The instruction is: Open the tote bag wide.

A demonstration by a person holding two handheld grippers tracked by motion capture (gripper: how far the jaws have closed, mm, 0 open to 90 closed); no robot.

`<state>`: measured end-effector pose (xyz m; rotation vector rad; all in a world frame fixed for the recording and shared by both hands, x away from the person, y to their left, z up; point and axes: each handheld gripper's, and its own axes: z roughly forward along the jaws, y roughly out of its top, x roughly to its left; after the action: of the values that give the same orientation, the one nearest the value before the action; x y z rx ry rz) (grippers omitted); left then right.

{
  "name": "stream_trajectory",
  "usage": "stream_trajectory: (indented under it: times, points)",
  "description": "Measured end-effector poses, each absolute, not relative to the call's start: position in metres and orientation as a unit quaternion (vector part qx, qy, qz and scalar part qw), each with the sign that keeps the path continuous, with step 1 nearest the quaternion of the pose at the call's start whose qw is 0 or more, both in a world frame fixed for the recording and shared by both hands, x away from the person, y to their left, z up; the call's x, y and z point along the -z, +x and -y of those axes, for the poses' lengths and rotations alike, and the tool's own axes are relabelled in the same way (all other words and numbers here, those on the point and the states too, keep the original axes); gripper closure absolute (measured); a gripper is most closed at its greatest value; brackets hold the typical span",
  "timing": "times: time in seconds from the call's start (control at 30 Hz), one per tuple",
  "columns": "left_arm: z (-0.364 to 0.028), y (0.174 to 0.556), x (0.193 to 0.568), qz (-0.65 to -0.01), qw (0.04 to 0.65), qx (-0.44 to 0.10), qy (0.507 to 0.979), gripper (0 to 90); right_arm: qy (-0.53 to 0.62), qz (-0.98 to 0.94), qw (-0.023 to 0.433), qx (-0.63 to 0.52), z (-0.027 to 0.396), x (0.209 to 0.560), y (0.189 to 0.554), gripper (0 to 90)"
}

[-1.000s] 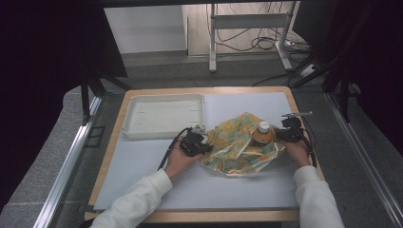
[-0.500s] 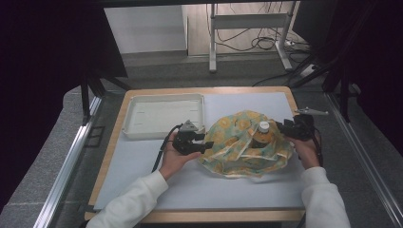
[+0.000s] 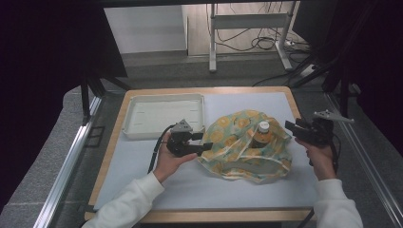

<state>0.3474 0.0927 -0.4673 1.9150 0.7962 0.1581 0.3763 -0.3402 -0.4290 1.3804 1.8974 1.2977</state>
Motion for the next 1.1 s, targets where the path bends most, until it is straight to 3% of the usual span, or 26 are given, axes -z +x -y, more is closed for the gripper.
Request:
stream_trajectory:
  times: [0.53, 0.83, 1.1]
  points:
    - [-0.073, 0.332, 0.469, -0.308, 0.498, -0.052, 0.809, 41.0, 0.453, -0.736, 0.197, -0.463, 0.317, 0.450, 0.313, 42.5]
    - [-0.055, 0.330, 0.473, -0.292, 0.490, -0.046, 0.820, 41.2, 0.423, -0.773, 0.173, -0.440, 0.287, 0.466, 0.310, 34.2]
    - [-0.041, 0.336, 0.465, -0.283, 0.500, -0.046, 0.817, 41.2, 0.425, -0.775, 0.174, -0.435, 0.286, 0.472, 0.312, 30.0]
